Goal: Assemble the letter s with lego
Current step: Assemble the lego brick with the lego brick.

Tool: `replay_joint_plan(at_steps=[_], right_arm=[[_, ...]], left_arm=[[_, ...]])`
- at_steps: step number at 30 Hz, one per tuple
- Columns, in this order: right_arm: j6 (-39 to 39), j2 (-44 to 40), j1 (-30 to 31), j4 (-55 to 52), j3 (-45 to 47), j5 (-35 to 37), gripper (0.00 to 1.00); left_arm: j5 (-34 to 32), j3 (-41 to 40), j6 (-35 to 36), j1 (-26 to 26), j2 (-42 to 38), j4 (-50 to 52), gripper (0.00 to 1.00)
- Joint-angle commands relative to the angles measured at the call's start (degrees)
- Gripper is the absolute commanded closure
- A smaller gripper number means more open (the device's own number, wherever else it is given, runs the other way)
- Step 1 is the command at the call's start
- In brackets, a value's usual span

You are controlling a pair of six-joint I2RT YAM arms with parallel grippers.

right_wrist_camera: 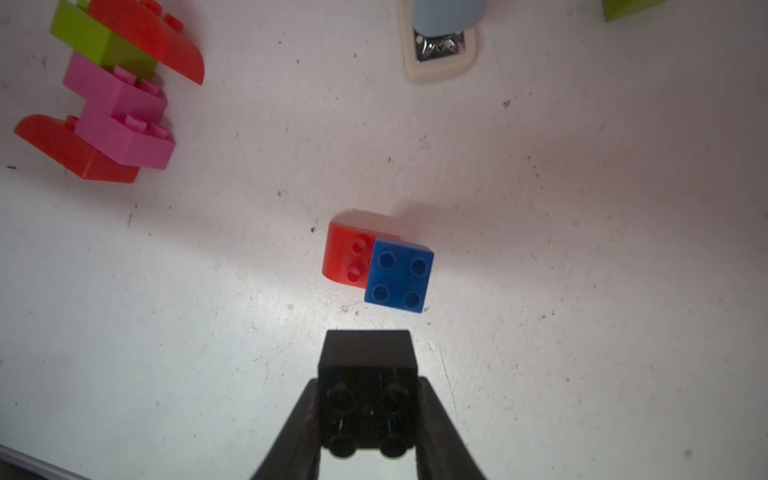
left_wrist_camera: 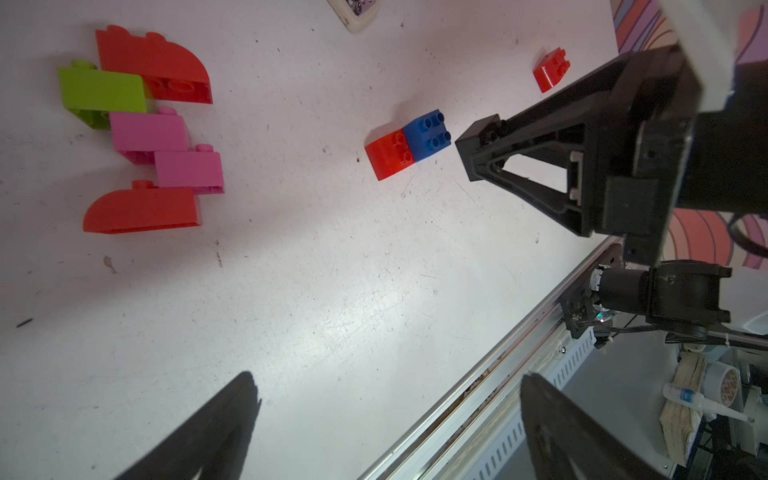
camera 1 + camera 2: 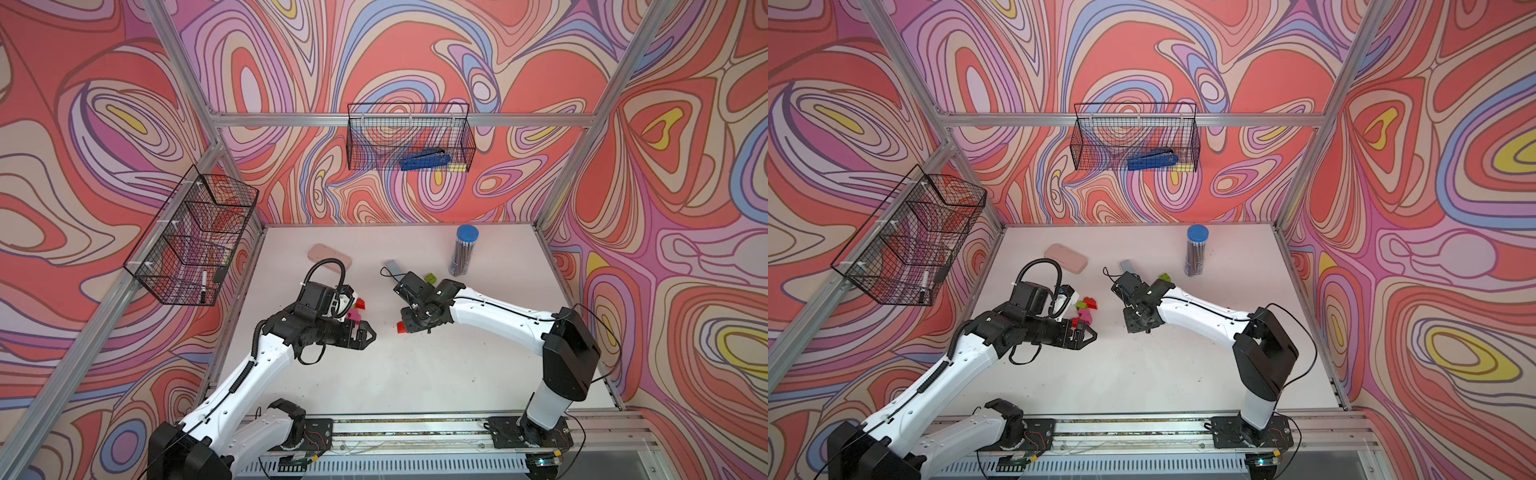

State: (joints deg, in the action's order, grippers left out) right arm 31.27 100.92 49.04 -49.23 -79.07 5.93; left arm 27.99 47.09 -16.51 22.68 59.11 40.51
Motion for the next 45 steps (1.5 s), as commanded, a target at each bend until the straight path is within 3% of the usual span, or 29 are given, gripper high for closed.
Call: replay_joint_plan(at_steps=[1, 10, 45], right_arm=[[1.16, 3.51, -0.44, -1.4, -3.33, -1.0, 0.74], [2.79, 9.05, -0.71, -2.81, -7.05, 0.15, 0.73], [5.66, 13.16, -1.4, -1.04, -5.85, 0.94, 0.74]], left_arm=[[0.83, 0.46, 1.01, -0.52, -0.52, 1.06, 0.0], [0.98, -0.31, 1.66, -1.12, -0.32, 0.63, 0.0], [1.71, -1.3, 2.01, -1.39, 0.89, -0.52, 0.0]])
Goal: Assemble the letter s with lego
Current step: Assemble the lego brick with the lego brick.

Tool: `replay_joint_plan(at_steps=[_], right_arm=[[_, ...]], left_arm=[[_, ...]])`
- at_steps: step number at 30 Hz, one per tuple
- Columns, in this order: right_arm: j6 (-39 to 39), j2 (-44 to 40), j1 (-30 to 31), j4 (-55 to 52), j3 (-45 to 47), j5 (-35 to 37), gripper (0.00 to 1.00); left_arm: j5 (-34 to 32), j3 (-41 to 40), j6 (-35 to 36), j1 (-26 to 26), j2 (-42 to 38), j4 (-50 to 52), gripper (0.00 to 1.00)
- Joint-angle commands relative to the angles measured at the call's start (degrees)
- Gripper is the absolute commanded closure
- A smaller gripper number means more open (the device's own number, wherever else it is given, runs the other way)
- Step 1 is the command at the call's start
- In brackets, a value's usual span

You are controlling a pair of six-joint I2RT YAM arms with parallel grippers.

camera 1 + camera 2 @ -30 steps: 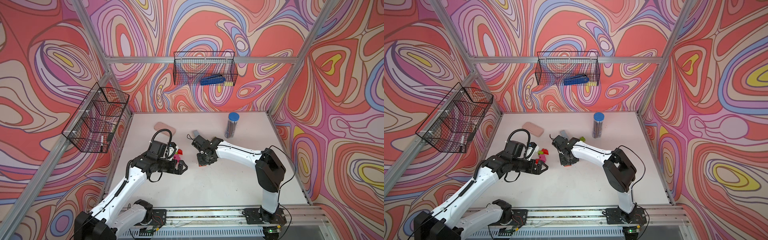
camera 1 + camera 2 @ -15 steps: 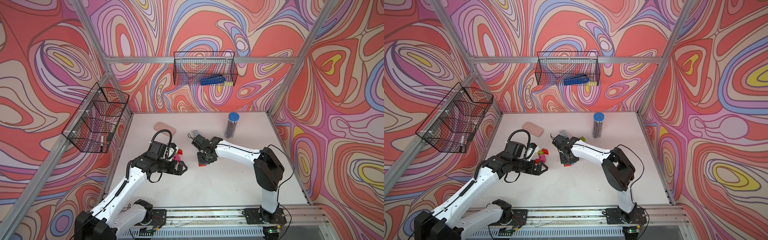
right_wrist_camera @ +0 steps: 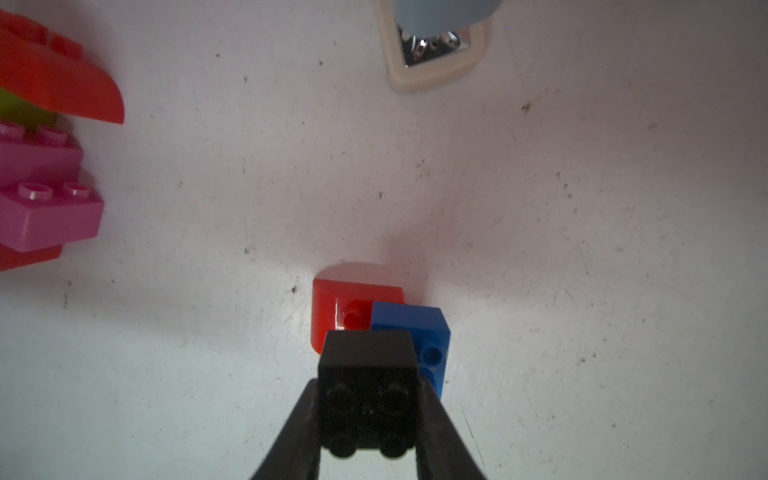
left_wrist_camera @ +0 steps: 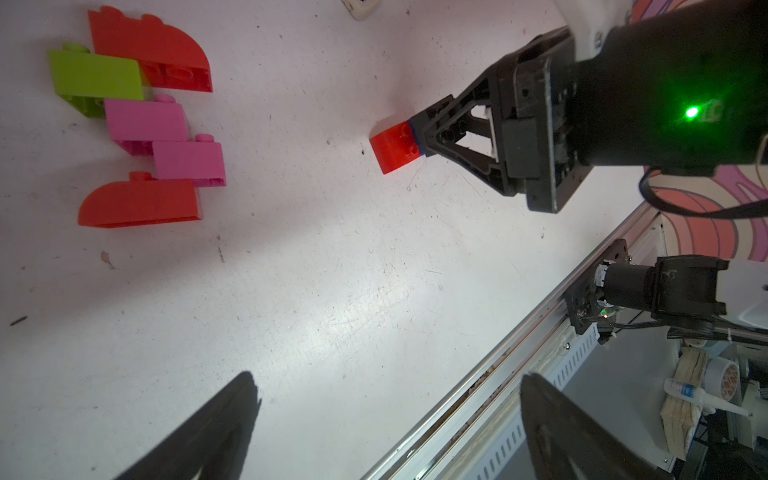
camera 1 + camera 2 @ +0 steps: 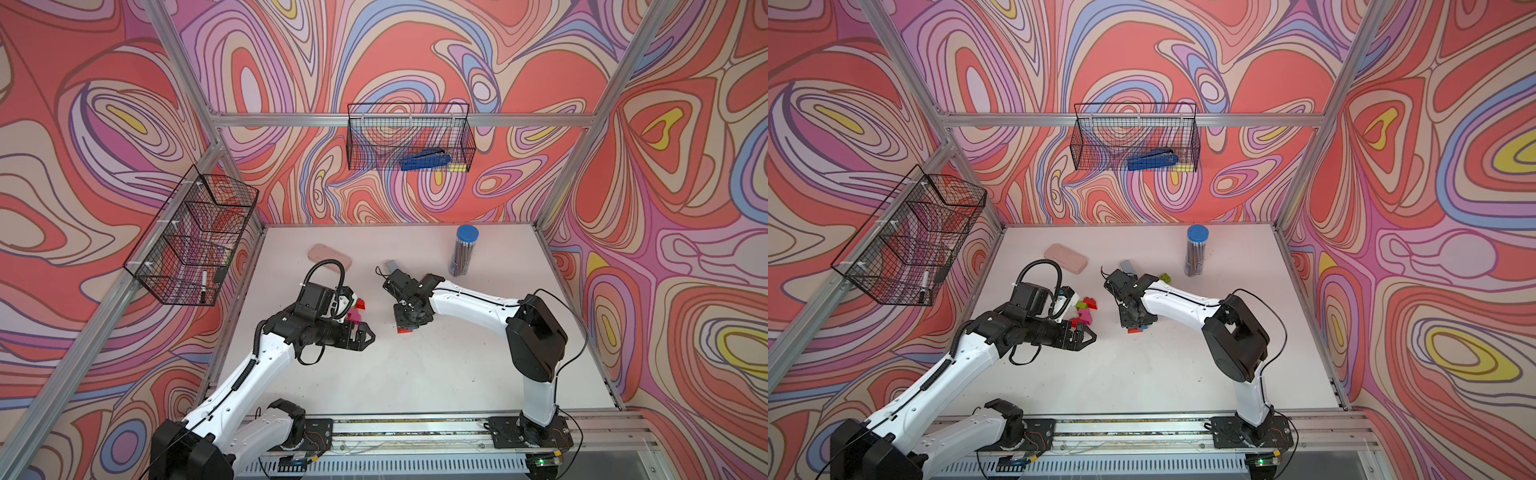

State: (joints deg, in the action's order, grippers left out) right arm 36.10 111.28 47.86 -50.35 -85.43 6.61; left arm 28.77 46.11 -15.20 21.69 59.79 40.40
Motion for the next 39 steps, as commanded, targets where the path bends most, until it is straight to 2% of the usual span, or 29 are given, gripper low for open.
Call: replay_joint_plan(at_steps=[1, 19, 27, 39], right_arm=[[0.91, 2.86, -0.22, 0.32, 0.63, 0.16, 0.74], [2.72, 2.93, 1.12, 3.1, 2.98, 4.81, 0.78], [4.59, 2.6, 1.64, 5.69, 4.62, 4.08, 0.78], [4.7, 2.14, 2.17, 1.19, 2.9, 7.48, 0.74]], left_arm=[[0.92, -0.45, 0.7, -0.41, 0.15, -0.48, 0.0], [0.78, -0.41, 1.06, -0.38, 1.14, -0.76, 0.0], [0.84, -0.49, 1.06, -0.38, 1.12, -0.76, 0.0], [0.93, -0.63, 1.14, -0.34, 1.02, -0.85, 0.0]])
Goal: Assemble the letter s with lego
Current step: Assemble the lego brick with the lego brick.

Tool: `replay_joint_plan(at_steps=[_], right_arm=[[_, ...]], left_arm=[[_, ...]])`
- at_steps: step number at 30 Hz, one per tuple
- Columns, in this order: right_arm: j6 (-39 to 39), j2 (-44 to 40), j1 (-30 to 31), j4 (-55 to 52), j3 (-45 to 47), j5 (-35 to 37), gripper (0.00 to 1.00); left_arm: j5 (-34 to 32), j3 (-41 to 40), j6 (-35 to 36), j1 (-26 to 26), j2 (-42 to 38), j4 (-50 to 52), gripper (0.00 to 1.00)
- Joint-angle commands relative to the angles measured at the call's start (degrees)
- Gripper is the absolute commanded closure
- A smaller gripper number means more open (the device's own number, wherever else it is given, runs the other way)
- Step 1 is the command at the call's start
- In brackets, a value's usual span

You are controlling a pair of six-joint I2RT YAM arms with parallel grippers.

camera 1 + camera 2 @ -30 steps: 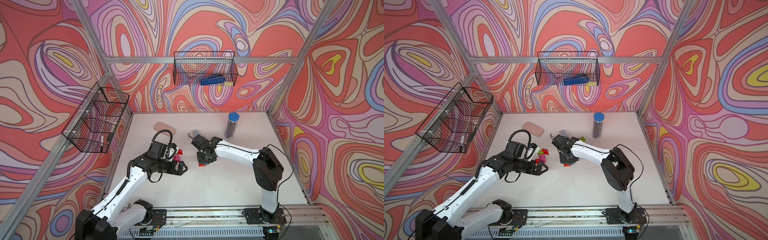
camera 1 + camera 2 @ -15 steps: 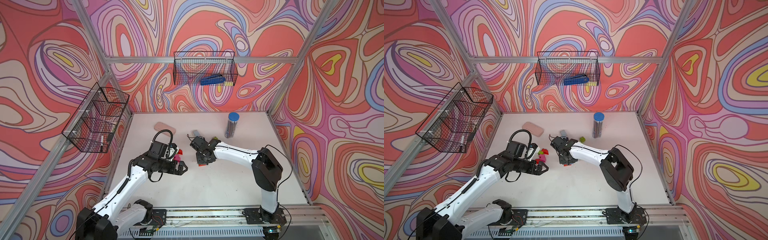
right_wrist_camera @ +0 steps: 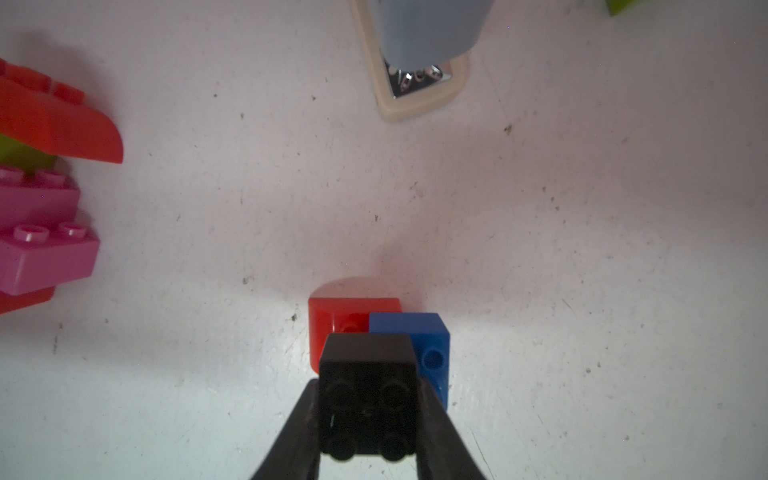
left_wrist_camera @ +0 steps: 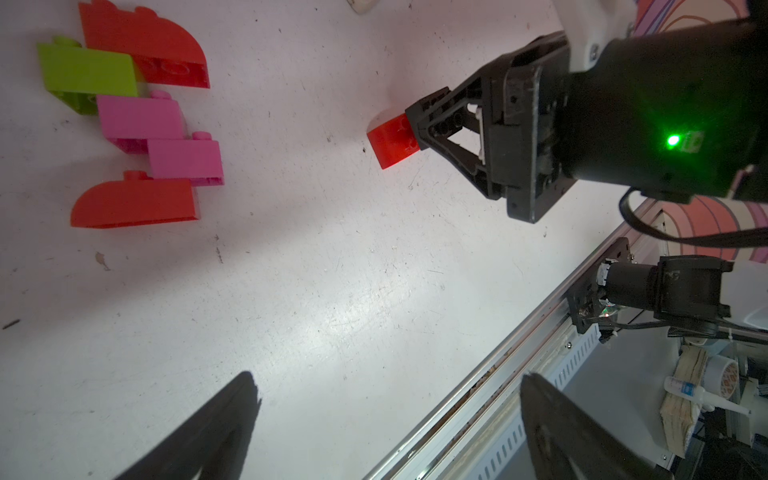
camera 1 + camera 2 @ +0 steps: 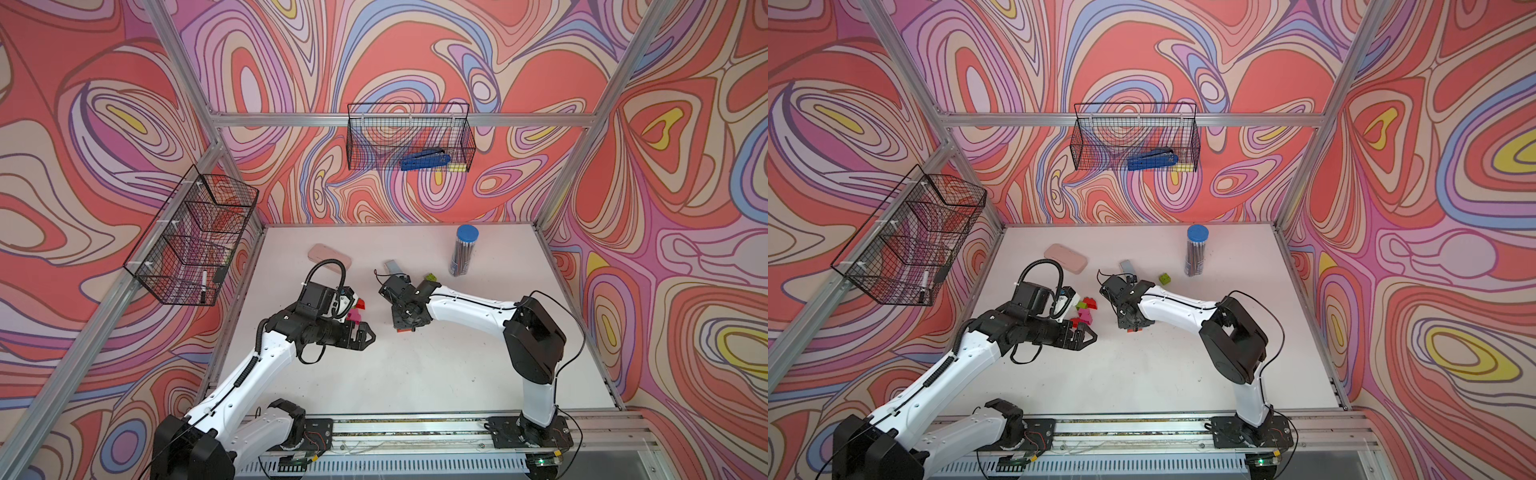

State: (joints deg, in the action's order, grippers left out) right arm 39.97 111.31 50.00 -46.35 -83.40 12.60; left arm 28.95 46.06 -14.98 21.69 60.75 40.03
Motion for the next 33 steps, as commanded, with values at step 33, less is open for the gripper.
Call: replay_joint_plan(at_steps=[33], right_arm=[[-5.09, -11.68, -5.7, -0.73, 1.5, 5.13, 0.36]], left_arm=[[2.34, 2.8, -0.36, -0.34, 1.44, -1.92, 0.0]])
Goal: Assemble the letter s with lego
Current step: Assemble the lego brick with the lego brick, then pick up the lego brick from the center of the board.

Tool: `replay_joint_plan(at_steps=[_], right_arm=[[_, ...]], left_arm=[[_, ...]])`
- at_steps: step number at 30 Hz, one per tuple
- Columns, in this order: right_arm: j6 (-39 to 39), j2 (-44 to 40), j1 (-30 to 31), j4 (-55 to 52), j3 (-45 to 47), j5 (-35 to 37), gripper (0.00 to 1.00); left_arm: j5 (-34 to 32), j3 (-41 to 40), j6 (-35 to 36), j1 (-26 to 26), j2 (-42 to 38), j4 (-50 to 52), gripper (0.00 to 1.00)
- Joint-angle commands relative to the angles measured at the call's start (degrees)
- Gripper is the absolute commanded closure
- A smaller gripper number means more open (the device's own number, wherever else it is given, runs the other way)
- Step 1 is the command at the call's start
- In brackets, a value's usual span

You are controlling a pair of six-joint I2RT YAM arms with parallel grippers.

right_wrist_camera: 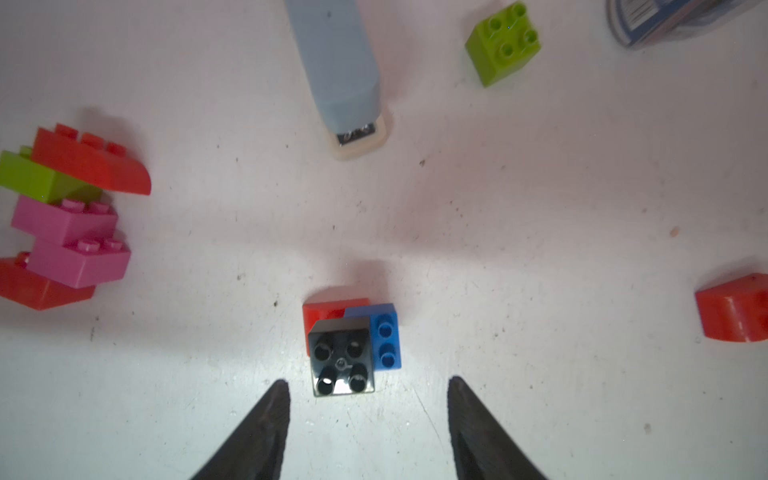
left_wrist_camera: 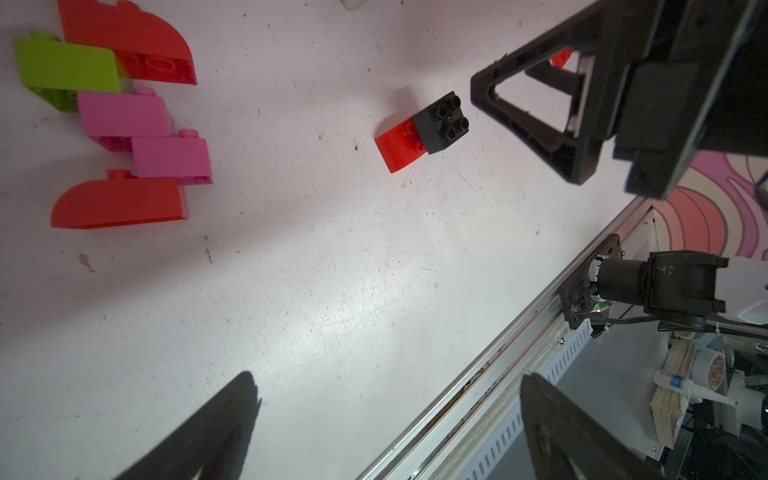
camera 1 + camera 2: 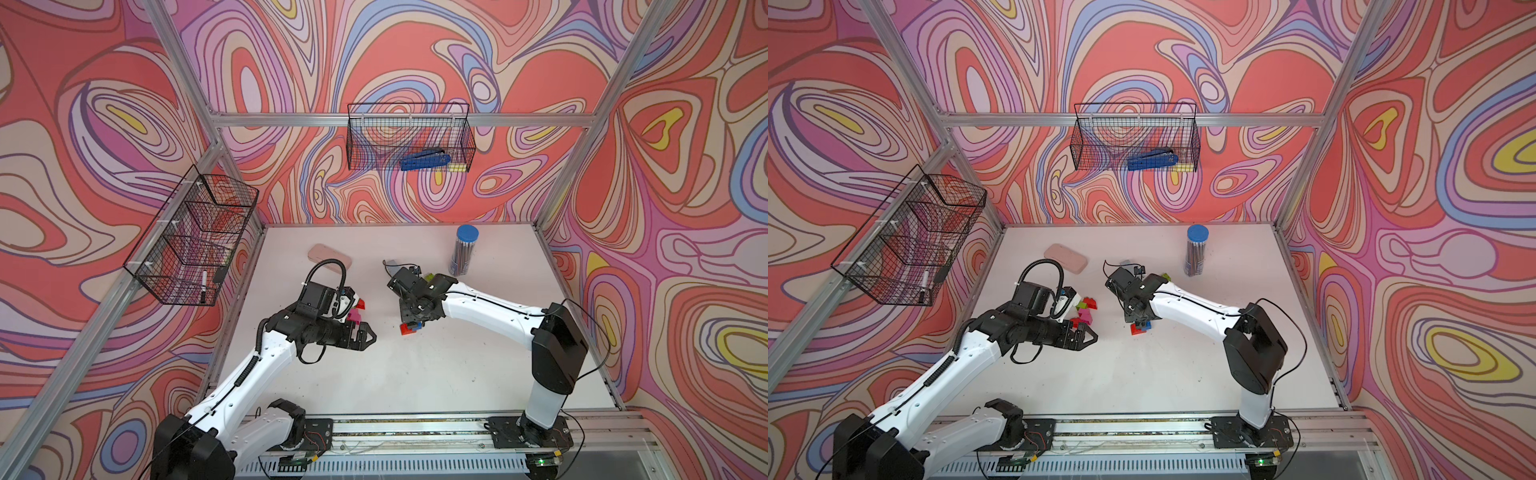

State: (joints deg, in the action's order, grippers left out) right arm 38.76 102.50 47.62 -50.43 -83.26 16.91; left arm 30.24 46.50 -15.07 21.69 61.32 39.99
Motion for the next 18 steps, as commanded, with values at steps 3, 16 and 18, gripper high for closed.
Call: replay_joint_plan(at_steps=[3, 16, 18], right_arm=[[-10.99, -2.95, -6.73, 7.78, 1.85, -2.45, 0.33], [-37.72, 8.12, -17.54, 14.59, -4.38, -8.83, 0.27], [-39.44, 10.56, -19.19, 13.89, -6.26, -9.95, 0.27]], left_arm=[[1.98, 3.99, -1.53, -0.38, 2.15, -3.59, 0.0], [4.5, 7.96, -6.27, -0.08, 7.56, -10.36, 0.0], [4.56, 8.34, -6.11, -0.13, 7.96, -10.46, 0.0]])
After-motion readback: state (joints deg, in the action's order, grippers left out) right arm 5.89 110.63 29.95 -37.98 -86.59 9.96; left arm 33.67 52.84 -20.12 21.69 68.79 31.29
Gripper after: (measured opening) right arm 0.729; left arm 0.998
